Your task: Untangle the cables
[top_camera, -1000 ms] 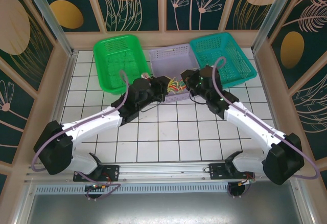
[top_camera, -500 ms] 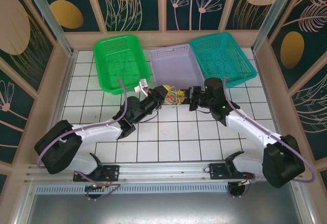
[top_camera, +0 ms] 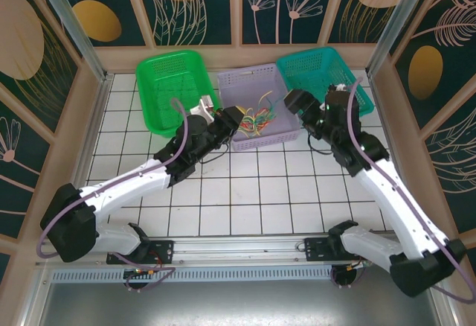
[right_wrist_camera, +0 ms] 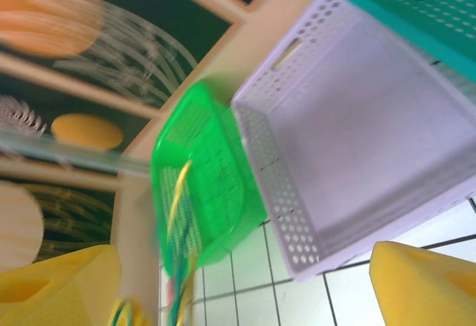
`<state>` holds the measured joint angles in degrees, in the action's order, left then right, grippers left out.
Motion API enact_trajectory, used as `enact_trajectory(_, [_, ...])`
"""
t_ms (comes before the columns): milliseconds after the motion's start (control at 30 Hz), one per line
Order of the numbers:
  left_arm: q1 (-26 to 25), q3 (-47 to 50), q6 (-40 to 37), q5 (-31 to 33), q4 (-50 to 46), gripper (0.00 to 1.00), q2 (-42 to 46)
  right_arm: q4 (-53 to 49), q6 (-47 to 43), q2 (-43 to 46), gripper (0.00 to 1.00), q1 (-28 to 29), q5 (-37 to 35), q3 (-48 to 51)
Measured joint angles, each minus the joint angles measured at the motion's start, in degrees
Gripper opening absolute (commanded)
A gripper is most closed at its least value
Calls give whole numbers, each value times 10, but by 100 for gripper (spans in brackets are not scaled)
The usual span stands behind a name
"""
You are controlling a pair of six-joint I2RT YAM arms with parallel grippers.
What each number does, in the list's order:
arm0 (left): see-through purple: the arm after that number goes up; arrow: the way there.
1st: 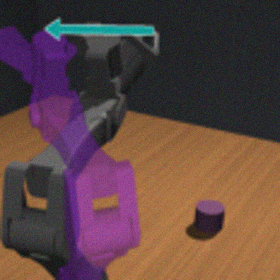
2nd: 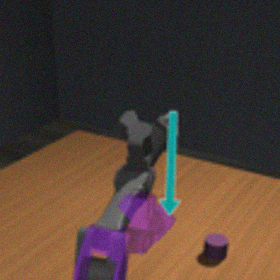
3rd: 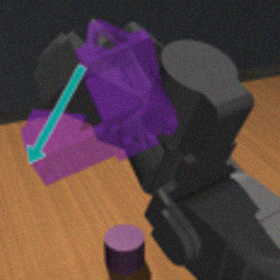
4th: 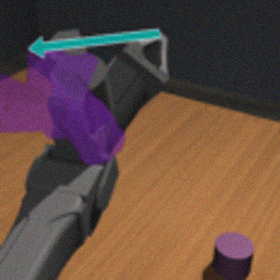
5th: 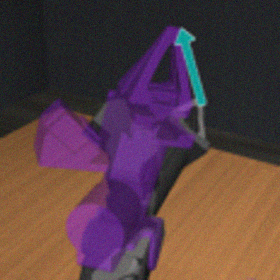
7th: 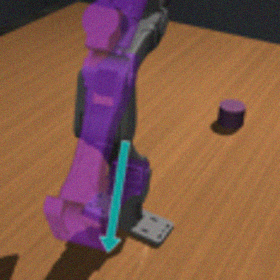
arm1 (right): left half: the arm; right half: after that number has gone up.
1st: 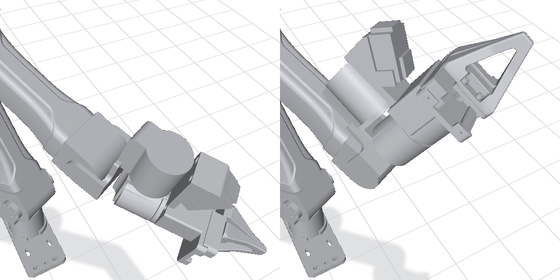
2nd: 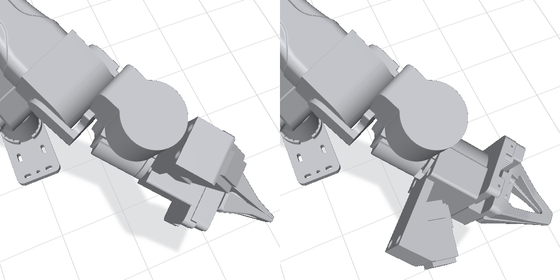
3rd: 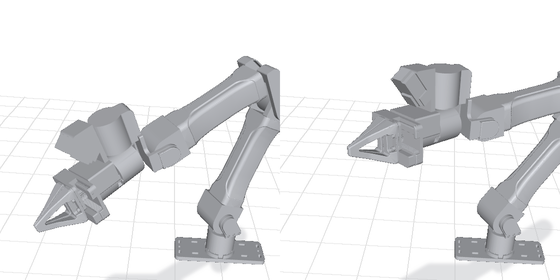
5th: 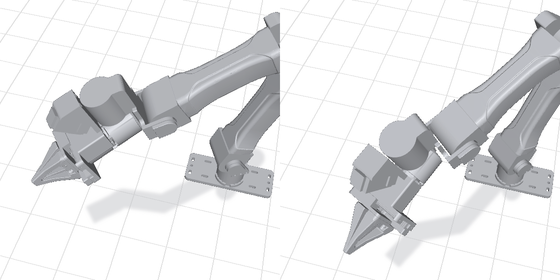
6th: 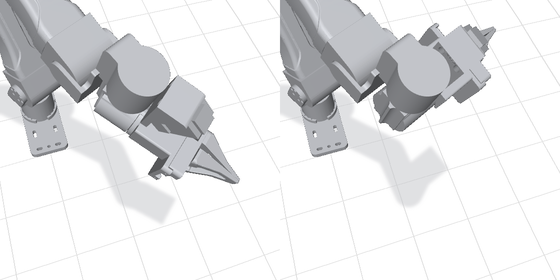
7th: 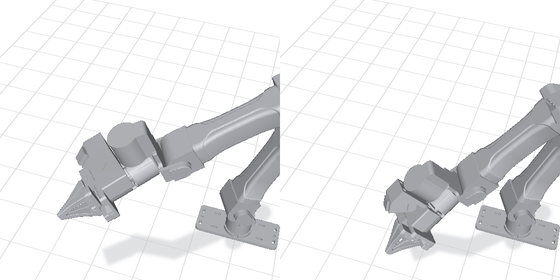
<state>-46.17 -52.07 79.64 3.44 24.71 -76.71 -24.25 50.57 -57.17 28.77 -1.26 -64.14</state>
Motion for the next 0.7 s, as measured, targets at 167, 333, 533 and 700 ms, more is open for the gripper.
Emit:
enact_trajectory(167, [0, -5, -6, 9, -14, 0, -2, 28, 69, 16, 89, 104, -38, 16])
enact_trajectory(333, [0, -5, -13, 12, 0, 0, -5, 67, 228, -39, 84, 108, -26, 28])
enact_trajectory(533, [0, 5, -23, 12, 33, 0, -5, 125, 415, -86, 69, 99, 33, 67])
enact_trajectory(700, [0, 23, -29, 12, 38, 0, -5, 142, 491, -110, 62, 103, 66, 66])
